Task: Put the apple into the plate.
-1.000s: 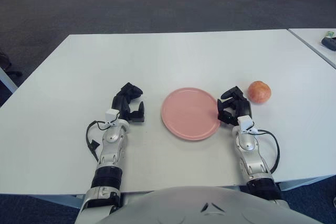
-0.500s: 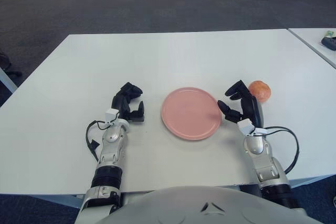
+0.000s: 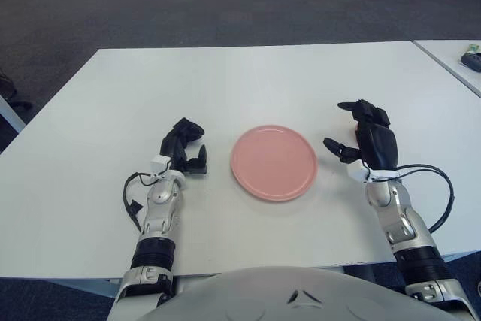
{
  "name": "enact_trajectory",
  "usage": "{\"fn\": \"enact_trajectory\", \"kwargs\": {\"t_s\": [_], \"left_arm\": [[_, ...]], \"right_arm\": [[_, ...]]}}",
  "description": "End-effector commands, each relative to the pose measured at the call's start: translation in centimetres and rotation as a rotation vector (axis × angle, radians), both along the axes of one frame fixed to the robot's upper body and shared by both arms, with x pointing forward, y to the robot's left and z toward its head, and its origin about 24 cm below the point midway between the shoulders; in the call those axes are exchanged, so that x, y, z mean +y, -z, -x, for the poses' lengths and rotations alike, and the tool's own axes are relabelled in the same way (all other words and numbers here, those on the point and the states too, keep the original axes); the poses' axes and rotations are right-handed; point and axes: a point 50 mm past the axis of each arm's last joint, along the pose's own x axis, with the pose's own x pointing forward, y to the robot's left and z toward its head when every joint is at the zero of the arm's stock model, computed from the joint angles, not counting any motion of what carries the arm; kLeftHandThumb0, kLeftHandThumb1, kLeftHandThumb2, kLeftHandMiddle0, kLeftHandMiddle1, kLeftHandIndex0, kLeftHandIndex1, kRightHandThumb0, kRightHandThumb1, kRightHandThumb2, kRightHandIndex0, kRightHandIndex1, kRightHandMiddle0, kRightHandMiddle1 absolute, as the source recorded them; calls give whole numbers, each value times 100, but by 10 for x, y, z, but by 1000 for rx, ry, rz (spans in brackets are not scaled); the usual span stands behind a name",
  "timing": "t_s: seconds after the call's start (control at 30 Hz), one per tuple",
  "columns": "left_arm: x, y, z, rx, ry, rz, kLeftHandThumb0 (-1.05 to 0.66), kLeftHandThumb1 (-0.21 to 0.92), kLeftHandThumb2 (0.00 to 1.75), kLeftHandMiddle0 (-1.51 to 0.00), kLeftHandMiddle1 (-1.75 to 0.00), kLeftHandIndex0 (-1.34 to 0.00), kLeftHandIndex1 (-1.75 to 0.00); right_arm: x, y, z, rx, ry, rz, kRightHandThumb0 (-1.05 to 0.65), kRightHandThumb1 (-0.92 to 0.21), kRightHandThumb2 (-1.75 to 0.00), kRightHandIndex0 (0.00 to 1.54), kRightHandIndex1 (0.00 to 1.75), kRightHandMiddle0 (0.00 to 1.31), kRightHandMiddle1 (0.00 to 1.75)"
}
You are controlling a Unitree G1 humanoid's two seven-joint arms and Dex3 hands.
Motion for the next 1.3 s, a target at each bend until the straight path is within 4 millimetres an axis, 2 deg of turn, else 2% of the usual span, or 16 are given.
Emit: {"fn": "enact_trajectory", "kwargs": {"t_s": [0.0,0.1,0.27,0.57,0.87,1.27], "left_arm": [[-1,20,14,116,-2,7,-1,-9,175,-92,-175,-73,-165],[-1,20,15,116,-2,12,-1,-9,175,-92,-175,-73,-165],[-1,20,15,120,-5,13,-1,-9,175,-92,-175,-73,-165],[-1,21,16,124,-13,19,-1,-9,175,-92,-175,-73,-164],[0,21,18,125,-15,13,-1,-9,175,-92,-175,-73,-165],[0,22,20,127,-10,3,-1,-8,175,-92,-175,-72,-166]], "right_arm": [[1,-16,-8,-24,52,28,-75,-40,-93,0,0,0,25],[0,-19,-12,-11,108,43,-79,-39,-92,0,0,0,9],[-3,-27,-29,11,181,46,-88,-41,-86,0,0,0,1],[-12,-30,-36,93,257,51,-102,-45,-75,0,0,0,0],[-20,-34,-43,184,335,44,-104,-42,-72,0,0,0,0],[-29,-35,-47,347,344,60,-98,-40,-73,0,0,0,0]]}}
